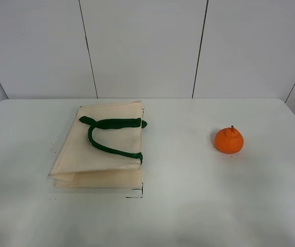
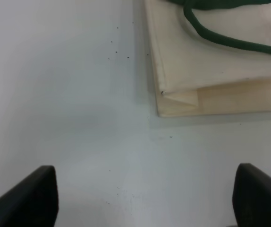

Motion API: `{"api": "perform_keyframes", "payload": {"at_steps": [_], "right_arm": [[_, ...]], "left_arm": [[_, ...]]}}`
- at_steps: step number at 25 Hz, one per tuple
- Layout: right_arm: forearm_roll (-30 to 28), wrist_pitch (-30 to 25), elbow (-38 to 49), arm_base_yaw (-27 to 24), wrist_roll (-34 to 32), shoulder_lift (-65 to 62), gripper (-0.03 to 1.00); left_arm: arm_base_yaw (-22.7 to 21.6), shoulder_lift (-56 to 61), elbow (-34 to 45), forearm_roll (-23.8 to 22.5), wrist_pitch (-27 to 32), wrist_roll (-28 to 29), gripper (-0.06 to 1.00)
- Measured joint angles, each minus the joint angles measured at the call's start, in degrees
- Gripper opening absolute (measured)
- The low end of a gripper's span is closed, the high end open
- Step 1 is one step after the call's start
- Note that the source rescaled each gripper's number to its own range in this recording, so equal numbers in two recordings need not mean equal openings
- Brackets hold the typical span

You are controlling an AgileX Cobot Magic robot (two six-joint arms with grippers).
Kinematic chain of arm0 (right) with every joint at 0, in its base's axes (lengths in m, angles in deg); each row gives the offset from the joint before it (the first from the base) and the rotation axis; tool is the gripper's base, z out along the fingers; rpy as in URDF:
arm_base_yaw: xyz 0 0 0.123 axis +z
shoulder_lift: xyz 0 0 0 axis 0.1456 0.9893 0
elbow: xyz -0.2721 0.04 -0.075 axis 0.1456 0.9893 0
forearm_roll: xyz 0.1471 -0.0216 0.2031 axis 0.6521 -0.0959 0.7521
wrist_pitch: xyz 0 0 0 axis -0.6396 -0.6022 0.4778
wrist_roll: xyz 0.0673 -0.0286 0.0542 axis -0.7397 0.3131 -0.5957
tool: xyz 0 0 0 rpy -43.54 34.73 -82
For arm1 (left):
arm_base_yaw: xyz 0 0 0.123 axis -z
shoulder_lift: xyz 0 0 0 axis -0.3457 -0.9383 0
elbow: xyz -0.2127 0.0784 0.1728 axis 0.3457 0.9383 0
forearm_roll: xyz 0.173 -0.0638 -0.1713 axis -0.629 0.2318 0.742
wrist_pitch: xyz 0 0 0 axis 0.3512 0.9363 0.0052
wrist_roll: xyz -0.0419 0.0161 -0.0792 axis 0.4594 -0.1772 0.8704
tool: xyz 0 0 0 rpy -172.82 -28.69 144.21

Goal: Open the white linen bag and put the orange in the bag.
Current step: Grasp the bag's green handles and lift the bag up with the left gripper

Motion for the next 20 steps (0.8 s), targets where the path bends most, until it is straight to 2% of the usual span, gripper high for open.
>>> {"api": "perform_keyframes", "payload": {"at_steps": [12,16,20], "right_arm": [[0.00,0.00,0.00,0.00,0.00,0.00,1.00],[0.00,0.00,0.00,0.00,0.00,0.00,1.00],[0.00,0.00,0.00,0.00,0.00,0.00,1.00]], "left_arm": [[0.00,-0.39,-0.11,0.00,-0.23,-0.24,1.00],[0.00,-7.56,-2.19,0.00,-0.41,-0.24,1.00],[0.00,-21.46,-7.95,-0.07,-3.58,-0.39,1.00]]}}
